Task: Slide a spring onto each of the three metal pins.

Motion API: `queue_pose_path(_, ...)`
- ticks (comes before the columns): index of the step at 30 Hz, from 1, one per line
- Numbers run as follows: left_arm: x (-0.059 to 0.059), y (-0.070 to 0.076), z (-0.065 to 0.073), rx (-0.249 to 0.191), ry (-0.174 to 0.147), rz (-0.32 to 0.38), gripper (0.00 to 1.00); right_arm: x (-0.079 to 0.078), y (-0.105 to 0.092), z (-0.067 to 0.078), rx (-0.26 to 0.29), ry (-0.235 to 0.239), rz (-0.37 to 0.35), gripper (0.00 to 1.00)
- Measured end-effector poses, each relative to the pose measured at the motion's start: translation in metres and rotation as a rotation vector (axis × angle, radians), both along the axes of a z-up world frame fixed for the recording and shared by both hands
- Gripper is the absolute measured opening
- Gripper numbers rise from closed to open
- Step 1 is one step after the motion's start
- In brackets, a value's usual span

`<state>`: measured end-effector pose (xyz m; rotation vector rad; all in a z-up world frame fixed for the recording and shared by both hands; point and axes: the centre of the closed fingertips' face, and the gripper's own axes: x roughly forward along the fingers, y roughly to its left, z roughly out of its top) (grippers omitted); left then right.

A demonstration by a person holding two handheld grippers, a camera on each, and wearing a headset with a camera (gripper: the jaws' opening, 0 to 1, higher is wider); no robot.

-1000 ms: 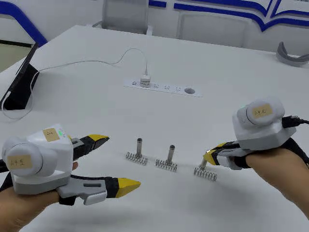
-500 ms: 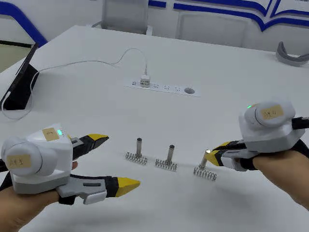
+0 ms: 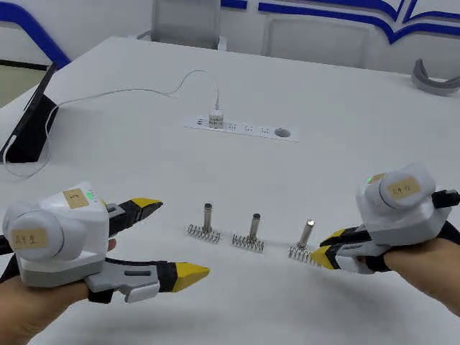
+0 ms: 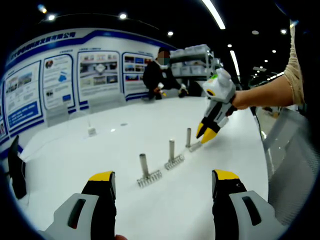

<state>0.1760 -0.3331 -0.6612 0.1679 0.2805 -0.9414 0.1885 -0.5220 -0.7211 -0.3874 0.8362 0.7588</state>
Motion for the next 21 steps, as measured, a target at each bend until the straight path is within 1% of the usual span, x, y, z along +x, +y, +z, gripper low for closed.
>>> queue_pose_path(3,0.001,0.0,0.0,-0.001,-0.001,0.001,0.8,-0.001,-0.001,-0.005,-0.021,0.005,0.033,0.17)
queue_pose_path(8,0.0,0.0,-0.001,-0.001,0.002,0.001,0.8,-0.003,-0.001,-0.011,-0.035,0.027,0.073,0.17)
queue_pose_path(10,0.0,0.0,-0.001,0.001,0.003,0.001,0.8,-0.004,-0.001,-0.013,-0.052,0.032,0.094,0.17)
queue_pose_path(15,0.0,0.0,-0.002,0.001,0.006,0.003,0.8,-0.005,0.0,-0.017,-0.068,0.048,0.13,0.17)
queue_pose_path(17,-0.001,0.0,-0.002,0.001,0.005,0.004,0.8,-0.004,-0.001,-0.019,-0.082,0.055,0.143,0.16)
queue_pose_path(21,-0.002,0.0,-0.002,0.002,0.007,0.003,0.8,-0.004,-0.001,-0.018,-0.096,0.06,0.164,0.16)
